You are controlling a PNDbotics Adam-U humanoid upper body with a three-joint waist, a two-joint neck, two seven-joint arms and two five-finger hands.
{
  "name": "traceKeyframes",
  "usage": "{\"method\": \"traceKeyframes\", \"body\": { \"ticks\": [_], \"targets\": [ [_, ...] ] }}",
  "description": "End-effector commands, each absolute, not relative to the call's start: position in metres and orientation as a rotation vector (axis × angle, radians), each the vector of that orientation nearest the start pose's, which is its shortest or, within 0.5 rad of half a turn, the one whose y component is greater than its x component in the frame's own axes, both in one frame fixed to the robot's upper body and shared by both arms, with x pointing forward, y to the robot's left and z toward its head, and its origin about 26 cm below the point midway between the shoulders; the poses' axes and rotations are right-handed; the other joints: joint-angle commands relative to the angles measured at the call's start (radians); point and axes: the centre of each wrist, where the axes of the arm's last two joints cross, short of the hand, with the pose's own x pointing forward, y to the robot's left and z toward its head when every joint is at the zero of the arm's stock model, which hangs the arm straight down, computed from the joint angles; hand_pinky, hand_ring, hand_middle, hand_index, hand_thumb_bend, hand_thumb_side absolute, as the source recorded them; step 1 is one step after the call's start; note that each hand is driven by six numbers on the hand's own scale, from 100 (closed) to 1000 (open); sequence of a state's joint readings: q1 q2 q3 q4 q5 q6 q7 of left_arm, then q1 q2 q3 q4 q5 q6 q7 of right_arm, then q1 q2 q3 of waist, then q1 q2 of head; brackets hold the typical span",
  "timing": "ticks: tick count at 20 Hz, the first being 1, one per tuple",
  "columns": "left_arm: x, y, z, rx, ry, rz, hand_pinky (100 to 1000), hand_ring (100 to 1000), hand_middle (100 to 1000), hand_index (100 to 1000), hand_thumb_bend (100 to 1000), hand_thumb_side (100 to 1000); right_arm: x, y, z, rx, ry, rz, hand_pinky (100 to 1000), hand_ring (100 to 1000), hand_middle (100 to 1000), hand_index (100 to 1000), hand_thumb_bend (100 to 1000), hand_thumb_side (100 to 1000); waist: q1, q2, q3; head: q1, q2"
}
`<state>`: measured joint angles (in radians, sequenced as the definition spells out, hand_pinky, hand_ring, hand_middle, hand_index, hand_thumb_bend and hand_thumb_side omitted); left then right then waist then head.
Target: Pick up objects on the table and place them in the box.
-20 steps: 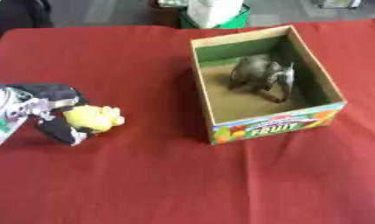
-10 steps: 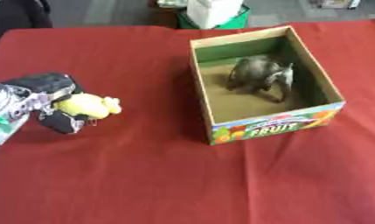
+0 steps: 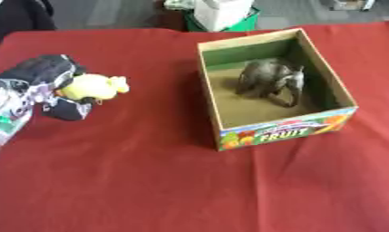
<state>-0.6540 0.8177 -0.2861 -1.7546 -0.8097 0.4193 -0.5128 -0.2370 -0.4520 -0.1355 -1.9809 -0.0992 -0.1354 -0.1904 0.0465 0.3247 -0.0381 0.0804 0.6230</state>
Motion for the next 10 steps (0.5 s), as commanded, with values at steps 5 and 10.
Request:
{"method": "traceKeyframes", "body": {
  "ticks": [5,10],
  "targets": [
    [0.339,0.234,0.336,1.319,-1.579,-1.295,487,487,426,368,100,265,0.289,-0.320,0.216,-0.380,-2.418,0.152,682,768,622,813,100,1000,0.002,-0.036,0.006,-0.014,0.010],
    [0.347,0.193,0.359,1.299,-1.713,-1.343,490,487,420,368,100,271,0.289,-0.319,0.219,-0.366,-2.424,0.168,682,768,622,813,100,1000,0.006,-0.043,-0.005,-0.011,0.014]
  ]
}}
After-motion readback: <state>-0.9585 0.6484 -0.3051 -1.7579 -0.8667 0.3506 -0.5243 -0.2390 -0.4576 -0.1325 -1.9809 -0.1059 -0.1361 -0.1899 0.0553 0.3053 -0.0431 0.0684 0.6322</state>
